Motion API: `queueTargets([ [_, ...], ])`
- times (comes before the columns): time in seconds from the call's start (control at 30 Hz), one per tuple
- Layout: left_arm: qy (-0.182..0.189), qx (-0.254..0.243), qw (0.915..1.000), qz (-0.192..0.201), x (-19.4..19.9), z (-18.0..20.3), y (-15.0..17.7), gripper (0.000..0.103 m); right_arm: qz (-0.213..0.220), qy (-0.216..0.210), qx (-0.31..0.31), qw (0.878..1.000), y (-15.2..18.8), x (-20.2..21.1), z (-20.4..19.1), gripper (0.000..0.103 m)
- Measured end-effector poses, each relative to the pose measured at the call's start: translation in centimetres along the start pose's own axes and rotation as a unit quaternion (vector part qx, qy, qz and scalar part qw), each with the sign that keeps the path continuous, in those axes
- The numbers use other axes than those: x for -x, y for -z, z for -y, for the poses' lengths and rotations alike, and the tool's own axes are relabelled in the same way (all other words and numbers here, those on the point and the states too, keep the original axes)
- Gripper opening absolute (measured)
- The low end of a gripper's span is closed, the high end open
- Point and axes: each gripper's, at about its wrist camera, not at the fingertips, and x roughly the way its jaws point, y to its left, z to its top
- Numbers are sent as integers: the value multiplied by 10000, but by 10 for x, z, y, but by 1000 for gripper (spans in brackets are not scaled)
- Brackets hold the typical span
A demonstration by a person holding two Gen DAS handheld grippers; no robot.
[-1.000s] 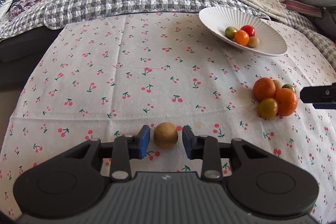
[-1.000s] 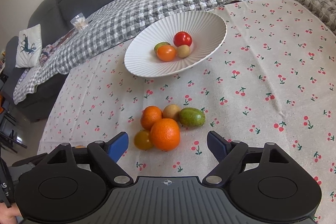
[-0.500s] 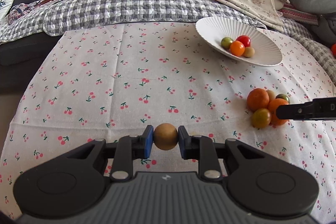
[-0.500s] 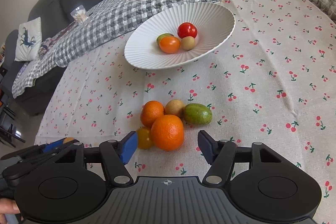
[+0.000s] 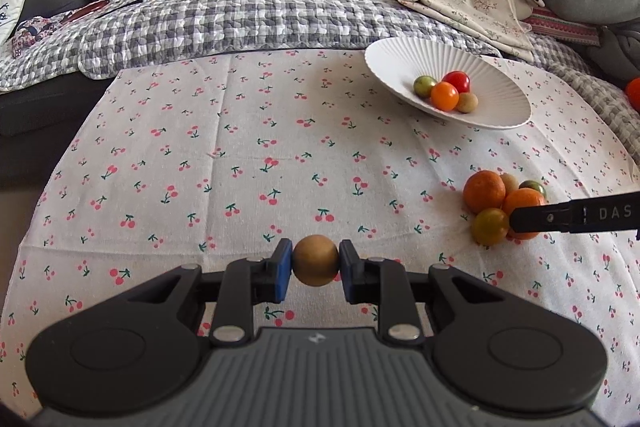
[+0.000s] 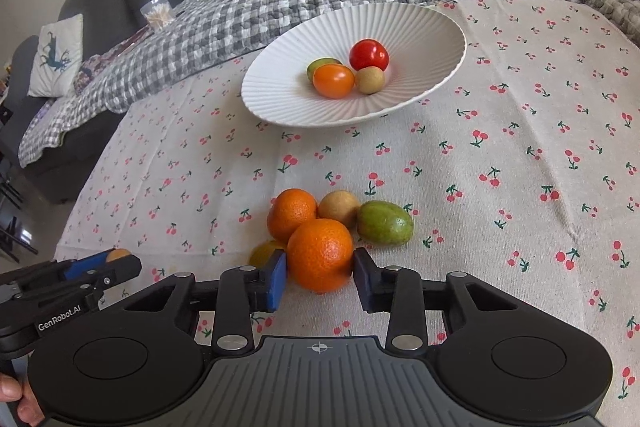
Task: Organize fruits
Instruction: 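Grasp the mandarin with the right gripper while the left gripper holds the tan fruit, then lift the mandarin with the right gripper while the left gripper holds the tan fruit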
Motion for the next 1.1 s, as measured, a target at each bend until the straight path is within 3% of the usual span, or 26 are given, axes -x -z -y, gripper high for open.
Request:
queueTargets([
  [0.53,8,136,9997,203,9,-4,-14,23,24,-254,-456,9986,-12,29,24,34],
  [1.1,111,-389,9980,488,-1,31,-52,23,494,-131,-992,9937,-46,54,72,34],
])
